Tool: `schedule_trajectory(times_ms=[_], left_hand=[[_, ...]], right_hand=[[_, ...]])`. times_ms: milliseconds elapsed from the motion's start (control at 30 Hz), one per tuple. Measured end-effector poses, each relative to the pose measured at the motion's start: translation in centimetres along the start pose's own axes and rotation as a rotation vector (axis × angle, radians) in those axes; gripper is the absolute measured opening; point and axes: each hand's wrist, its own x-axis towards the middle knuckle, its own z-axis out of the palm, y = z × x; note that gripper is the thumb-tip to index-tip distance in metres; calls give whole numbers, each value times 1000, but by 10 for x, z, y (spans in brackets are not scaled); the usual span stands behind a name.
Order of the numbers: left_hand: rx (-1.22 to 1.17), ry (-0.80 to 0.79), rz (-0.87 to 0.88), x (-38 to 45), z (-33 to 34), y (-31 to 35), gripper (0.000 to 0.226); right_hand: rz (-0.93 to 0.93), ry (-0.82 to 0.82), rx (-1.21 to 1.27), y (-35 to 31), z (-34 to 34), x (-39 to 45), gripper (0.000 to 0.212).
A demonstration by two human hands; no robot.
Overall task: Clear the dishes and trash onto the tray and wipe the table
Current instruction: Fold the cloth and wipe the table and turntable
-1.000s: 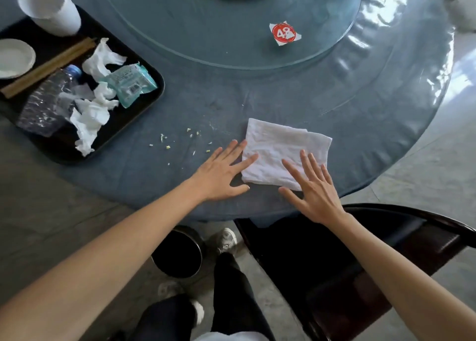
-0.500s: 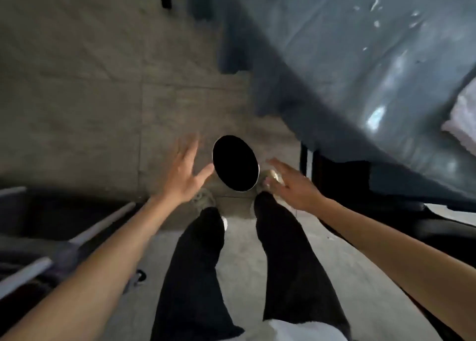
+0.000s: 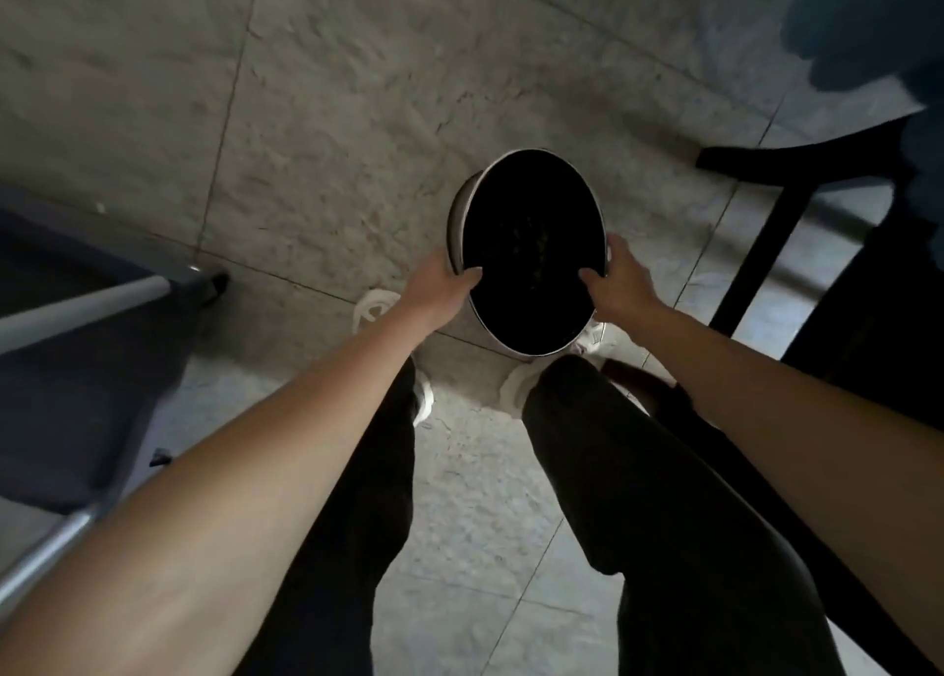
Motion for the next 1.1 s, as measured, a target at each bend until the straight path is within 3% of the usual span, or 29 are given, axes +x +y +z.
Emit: schedule_trajectory(times_ms=[100,267,367,533,667,767,867,967,1100], left_hand=[[6,46,42,13,17,-3,36],[138,179,-10,9,25,6,39],[148,207,33,-12,17,15,35],[34,232,120,-90,-10,43,32],[-263,225,70,-177,-35,84,48],[-416,306,11,-241,-51,119,44],[-387,347,85,-298,-65,152,41],[-277,291,175,-344,-75,177,52],[-241,295,216,-382,-75,200,54]], right_hand=[[0,50,-25,3,1,11,57],[-52,195,-176,-2,4,-2,53],[-63,233,-129,-6,-2,-22,54],[-181,200,47,-14,-40,-100,48],[-231,189,190,-36,-85,-185,53],[-171,179,320,-52,-119,-247,59],[-152,212,373,-66,-154,-304,62],[-171,259,398,-78,-182,-351,59],[-207,226,523,-81,-208,-390,58]])
